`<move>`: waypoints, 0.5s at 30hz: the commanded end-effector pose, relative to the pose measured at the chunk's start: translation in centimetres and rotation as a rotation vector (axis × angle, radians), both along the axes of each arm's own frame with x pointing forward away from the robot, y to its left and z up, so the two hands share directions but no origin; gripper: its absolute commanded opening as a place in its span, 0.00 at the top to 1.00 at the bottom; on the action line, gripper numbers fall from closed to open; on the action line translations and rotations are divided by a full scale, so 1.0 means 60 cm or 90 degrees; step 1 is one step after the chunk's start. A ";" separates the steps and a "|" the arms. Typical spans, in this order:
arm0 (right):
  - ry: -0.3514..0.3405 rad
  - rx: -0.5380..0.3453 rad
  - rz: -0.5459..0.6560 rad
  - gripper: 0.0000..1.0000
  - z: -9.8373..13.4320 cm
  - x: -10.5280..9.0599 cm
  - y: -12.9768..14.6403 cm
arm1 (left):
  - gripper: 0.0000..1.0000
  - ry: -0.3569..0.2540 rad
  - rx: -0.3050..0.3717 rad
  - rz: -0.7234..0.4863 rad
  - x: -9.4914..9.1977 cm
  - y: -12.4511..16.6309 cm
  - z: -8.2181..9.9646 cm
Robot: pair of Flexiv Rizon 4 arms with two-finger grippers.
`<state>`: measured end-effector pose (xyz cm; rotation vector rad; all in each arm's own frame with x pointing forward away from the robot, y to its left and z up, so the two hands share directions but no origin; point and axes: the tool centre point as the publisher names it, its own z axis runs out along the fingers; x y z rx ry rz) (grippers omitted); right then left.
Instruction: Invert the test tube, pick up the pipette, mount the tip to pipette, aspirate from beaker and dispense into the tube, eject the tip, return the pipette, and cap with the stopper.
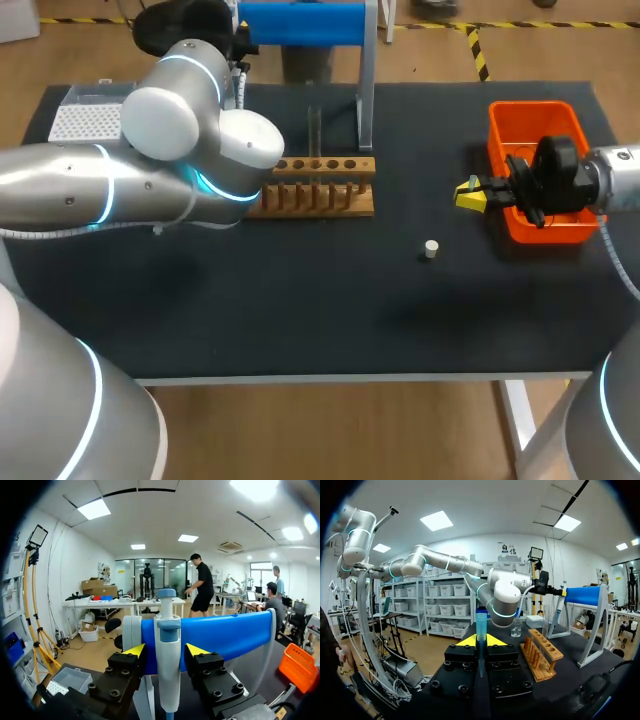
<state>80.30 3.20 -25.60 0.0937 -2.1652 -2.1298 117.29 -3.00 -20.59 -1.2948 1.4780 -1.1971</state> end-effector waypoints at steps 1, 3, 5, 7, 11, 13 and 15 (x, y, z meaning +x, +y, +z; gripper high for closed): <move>0.000 0.000 0.001 1.00 0.000 0.001 -0.001 | 0.55 -0.007 -0.003 0.001 0.008 -0.007 -0.008; 0.000 0.000 0.001 1.00 0.000 0.001 -0.001 | 0.54 -0.007 -0.002 0.000 0.008 -0.010 -0.009; 0.000 0.000 0.001 1.00 0.000 0.001 -0.001 | 0.55 -0.006 -0.001 -0.001 0.008 -0.010 -0.010; 0.000 0.000 0.001 1.00 0.000 0.001 -0.001 | 0.55 -0.005 0.000 0.000 0.008 -0.011 -0.010; 0.000 0.000 0.001 1.00 0.000 0.001 -0.001 | 0.57 -0.003 0.002 0.002 0.011 -0.011 -0.009; 0.000 0.000 0.001 1.00 0.000 0.001 -0.001 | 0.57 -0.003 0.002 0.004 0.012 -0.010 -0.009; 0.000 0.000 0.001 1.00 0.000 0.001 -0.001 | 0.56 -0.002 0.002 0.006 0.014 -0.009 -0.009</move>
